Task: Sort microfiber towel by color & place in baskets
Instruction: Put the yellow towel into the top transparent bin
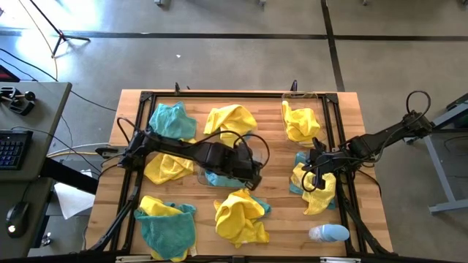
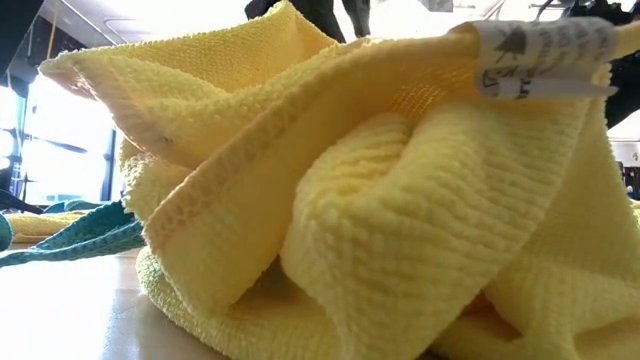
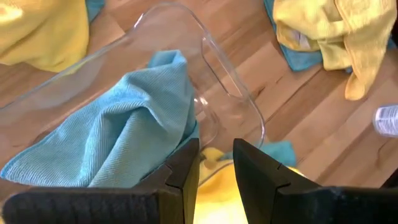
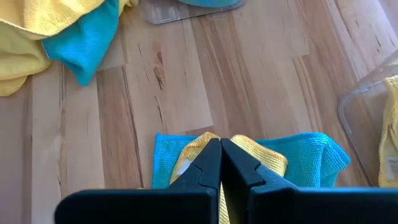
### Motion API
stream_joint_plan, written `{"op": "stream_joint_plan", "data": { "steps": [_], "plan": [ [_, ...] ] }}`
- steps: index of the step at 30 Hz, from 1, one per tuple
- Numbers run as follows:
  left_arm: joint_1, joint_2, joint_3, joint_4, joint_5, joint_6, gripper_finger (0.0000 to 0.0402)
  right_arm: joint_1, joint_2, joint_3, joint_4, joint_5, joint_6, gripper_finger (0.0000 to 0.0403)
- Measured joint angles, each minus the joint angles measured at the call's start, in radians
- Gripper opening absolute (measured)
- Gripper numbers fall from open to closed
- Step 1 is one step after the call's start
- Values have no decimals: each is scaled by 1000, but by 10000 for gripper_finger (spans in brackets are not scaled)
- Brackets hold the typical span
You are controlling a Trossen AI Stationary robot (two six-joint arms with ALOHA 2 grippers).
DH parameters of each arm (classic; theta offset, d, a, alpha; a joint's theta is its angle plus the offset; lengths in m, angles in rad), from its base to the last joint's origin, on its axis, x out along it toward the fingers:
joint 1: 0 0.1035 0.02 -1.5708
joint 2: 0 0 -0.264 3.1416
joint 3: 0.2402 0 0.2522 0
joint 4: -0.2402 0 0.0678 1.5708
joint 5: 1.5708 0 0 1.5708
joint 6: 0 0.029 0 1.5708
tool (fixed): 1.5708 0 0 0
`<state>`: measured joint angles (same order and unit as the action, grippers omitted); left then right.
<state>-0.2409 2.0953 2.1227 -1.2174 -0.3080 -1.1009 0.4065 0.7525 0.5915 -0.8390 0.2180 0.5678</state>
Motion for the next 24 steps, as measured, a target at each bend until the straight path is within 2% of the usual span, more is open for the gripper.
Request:
{"op": "stream_joint_plan", "data": {
  "steps": [5, 10, 16, 24],
  "plan": [
    [-5, 0, 0, 35, -18, 67, 87, 0, 0, 0, 16, 0, 14, 0],
    [-35, 0, 0, 75, -76, 237, 87, 0, 0, 0, 43, 0, 38, 0],
    [-73, 0, 0, 67, -170, 330, 87, 0, 0, 29, 17, 1, 83, 0],
    [-68, 0, -1, 23, -156, 482, 87, 0, 14, 132, -90, 19, 197, 0]
  ]
}}
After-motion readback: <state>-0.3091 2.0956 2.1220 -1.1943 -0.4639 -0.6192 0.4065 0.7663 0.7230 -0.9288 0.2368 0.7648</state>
